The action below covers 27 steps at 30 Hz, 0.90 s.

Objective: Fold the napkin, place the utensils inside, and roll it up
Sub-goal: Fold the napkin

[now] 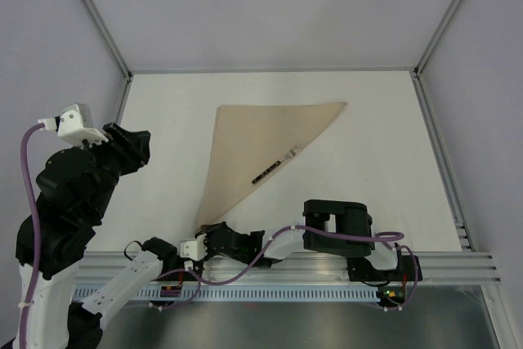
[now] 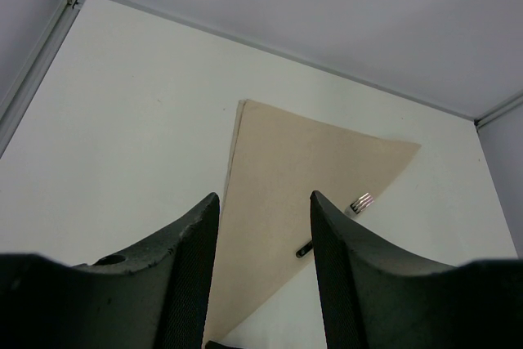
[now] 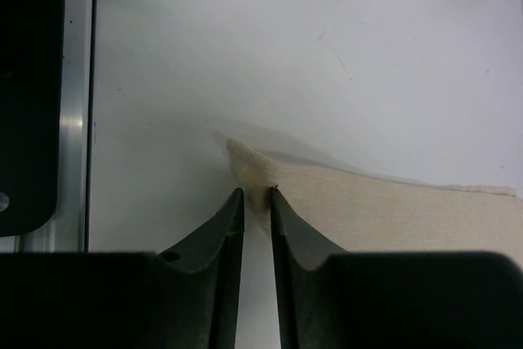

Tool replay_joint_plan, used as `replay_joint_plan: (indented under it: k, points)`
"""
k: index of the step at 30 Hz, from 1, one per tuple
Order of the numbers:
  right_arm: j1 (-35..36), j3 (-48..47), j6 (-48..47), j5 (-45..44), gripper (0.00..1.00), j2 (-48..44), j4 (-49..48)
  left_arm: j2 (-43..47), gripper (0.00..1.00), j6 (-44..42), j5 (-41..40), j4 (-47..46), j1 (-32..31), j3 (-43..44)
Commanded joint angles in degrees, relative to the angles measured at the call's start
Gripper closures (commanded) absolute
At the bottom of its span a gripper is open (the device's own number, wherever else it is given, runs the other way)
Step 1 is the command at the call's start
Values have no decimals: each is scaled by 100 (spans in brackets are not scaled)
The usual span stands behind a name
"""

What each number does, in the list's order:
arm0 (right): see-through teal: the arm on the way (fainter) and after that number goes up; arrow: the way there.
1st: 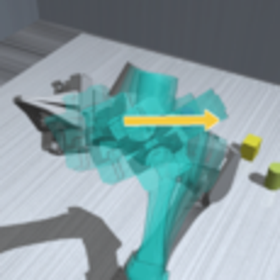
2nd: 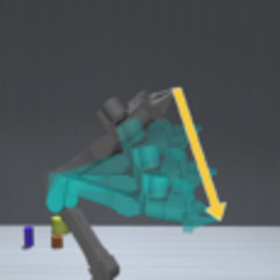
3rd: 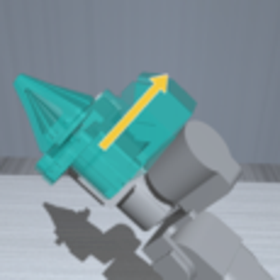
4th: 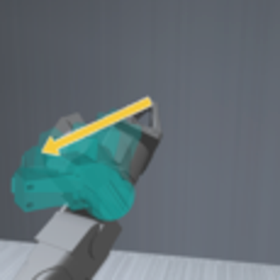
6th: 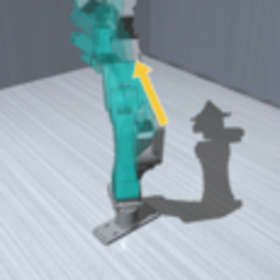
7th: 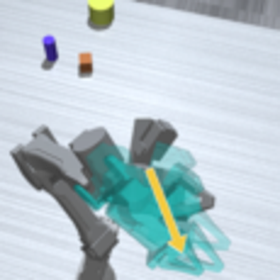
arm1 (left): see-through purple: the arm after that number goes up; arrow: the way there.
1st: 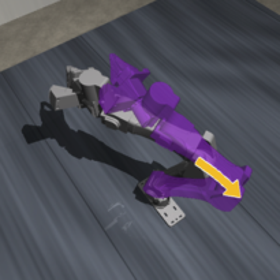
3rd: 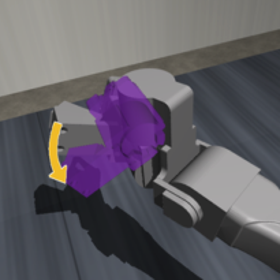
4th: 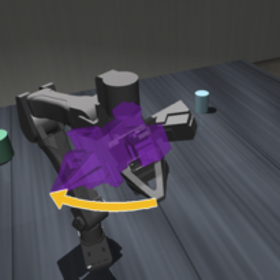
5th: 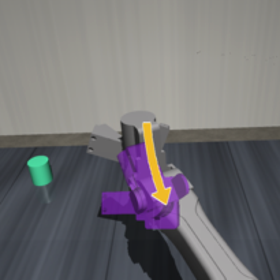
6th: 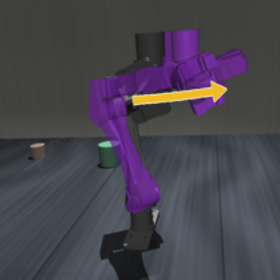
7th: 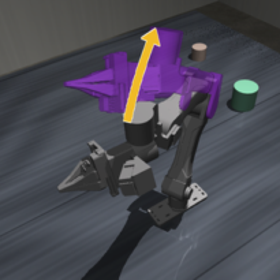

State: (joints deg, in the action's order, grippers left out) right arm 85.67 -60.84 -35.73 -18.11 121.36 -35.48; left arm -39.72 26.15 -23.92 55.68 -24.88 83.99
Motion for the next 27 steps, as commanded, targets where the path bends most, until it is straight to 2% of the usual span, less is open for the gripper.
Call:
replay_joint_plan:
  k: [1,10,27]
  points:
    - [-15,-112,-5,-43,77,116,-407,0,47,65,-42,31,-16,-40]
    - [-77,-253,39,-61,99,37,-213,-18,47,48,-16,13,-16,-84]
    - [-507,-649,628,-8,100,-727,832,-193,47,22,107,-145,-16,-163]
